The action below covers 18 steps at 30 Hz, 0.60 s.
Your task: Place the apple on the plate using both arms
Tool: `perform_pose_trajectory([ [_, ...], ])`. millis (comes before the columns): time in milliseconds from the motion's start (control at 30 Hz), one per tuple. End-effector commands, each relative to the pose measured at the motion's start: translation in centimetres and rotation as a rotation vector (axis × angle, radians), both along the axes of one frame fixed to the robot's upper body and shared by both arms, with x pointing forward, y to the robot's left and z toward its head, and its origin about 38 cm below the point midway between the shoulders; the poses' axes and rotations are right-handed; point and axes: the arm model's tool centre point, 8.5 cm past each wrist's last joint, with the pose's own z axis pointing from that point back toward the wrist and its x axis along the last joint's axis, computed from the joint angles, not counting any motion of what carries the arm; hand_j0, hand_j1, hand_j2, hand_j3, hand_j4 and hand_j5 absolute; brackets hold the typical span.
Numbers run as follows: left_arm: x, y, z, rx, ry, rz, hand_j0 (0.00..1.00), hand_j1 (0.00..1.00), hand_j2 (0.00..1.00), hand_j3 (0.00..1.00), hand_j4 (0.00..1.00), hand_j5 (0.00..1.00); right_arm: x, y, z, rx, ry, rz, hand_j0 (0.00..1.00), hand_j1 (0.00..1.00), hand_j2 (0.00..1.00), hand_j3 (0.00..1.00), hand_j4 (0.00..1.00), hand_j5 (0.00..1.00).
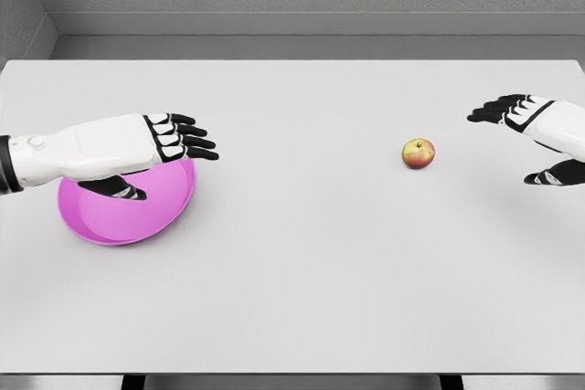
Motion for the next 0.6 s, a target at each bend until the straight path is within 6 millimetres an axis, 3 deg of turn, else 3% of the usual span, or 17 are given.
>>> perform_pose_trajectory([
  [0, 0.0, 0.0, 0.0, -0.005, 0.004, 0.001, 1.00, 1.00, 1.00, 1.00, 1.00, 1.00, 0.0, 0.0, 0.1, 0.006, 0.001, -0.001, 1.00, 1.00, 1.00, 1.00, 1.00, 1.00],
  [200, 0.0, -0.1, -0.1, -0.003, 0.008, -0.001, 1.00, 1.00, 1.00, 1.00, 1.00, 1.00, 0.6, 0.3, 1.3, 0.010, -0.031, 0.007, 1.00, 1.00, 1.00, 1.00, 1.00, 1.00],
  [433, -0.1, -0.1, -0.2, -0.001, 0.011, -0.002, 1.00, 1.00, 1.00, 1.00, 1.00, 1.00, 0.7, 2.5, -1.7, 0.005, 0.052, 0.063, 1.00, 1.00, 1.00, 1.00, 1.00, 1.00],
  [567, 0.0, -0.1, -0.2, 0.004, 0.007, -0.004, 1.00, 1.00, 1.00, 1.00, 1.00, 1.00, 1.2, 3.0, -2.0, 0.013, 0.062, 0.076, 0.99, 0.99, 0.99, 0.99, 0.99, 0.99],
])
